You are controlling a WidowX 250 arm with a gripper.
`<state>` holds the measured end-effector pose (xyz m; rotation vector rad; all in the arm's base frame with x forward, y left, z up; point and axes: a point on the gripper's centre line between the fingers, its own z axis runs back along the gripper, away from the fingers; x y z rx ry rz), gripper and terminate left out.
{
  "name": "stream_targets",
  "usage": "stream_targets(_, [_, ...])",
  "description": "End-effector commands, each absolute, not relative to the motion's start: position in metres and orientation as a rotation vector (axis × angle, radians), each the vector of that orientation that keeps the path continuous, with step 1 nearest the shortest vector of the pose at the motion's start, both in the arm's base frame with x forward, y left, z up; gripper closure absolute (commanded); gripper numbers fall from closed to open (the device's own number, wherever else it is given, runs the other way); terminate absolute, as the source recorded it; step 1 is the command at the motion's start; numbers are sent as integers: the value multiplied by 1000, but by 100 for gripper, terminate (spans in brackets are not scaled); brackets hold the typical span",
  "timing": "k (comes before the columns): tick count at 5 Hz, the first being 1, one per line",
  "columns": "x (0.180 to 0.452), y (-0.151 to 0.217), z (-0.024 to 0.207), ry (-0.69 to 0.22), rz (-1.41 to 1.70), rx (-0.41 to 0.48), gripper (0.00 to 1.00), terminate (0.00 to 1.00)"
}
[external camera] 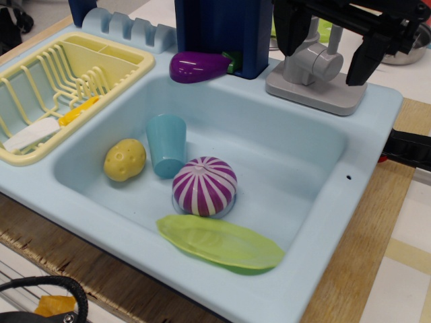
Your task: Turn lever vertical to-front
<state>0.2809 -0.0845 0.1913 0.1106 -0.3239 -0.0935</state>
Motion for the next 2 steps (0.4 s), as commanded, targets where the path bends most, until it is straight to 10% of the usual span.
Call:
stream_targets(1, [281, -85, 191, -324, -93, 111, 0, 0])
stream_targets(2, [300, -85, 205, -397, -110, 142, 0, 0])
